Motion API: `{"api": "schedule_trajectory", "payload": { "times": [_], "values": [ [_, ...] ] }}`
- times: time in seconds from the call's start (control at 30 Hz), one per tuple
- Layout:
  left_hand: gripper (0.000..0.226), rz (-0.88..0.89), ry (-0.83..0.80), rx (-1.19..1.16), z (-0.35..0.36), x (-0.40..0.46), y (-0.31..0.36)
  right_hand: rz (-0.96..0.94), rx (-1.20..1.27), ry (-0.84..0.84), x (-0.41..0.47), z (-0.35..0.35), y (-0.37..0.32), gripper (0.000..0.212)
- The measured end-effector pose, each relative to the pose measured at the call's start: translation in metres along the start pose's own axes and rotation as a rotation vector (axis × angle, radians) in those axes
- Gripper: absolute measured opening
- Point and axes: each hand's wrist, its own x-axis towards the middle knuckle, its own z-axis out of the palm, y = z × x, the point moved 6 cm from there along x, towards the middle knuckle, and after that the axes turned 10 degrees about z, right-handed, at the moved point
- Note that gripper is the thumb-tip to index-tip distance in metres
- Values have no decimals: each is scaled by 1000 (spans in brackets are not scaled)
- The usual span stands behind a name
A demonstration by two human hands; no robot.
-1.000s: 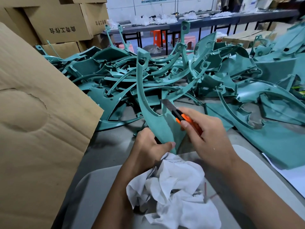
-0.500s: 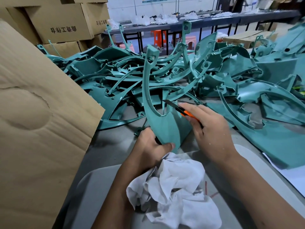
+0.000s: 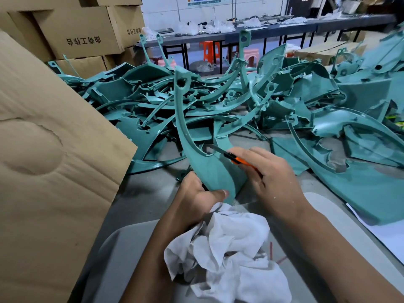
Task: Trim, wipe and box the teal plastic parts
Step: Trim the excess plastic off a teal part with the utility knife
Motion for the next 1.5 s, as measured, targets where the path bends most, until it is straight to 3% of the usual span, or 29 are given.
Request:
{"api": "schedule_trajectory", "payload": {
  "times": [0.17,0.27,0.37,0.43,0.6,0.7,0.8,0.93,1.0,1.1,1.2,1.3,1.5],
  "values": [
    [26,-9,15,1,-2,1,-2,-22,77,-121,-4,5,-6,33],
    [31,-8,55,6,-6,3,-2,1,189,-107,-5,-1,-7,29],
    [44,7,257,-121,-21,3,1,-1,222,44,-5,-13,-11,30],
    [45,56,385,-87,-38,3,5,5,197,156,-4,-21,-11,31],
    [51,185,527,-159,-66,0,18,202,217,291,-4,-31,3,18],
    [45,133,501,-245,-67,-3,22,199,218,302,-4,-35,0,11],
    [28,-5,341,-158,-57,-5,22,236,302,289,-6,-36,-1,21],
    [27,-92,121,-102,-43,-9,23,454,894,201,-3,-34,16,40],
    [23,-150,57,-121,-40,-12,21,532,1057,126,2,-33,22,56],
    [44,-256,-84,-178,-32,-18,16,587,1113,-26,4,-30,26,68],
    [55,-286,-171,-141,-24,-21,15,596,1039,-188,1,-19,22,49],
    [47,-221,-106,-125,-27,-16,20,616,1041,-124,0,-16,21,33],
    [29,-141,274,-151,-53,-6,17,447,1046,-111,2,-22,8,24]
  ]
}}
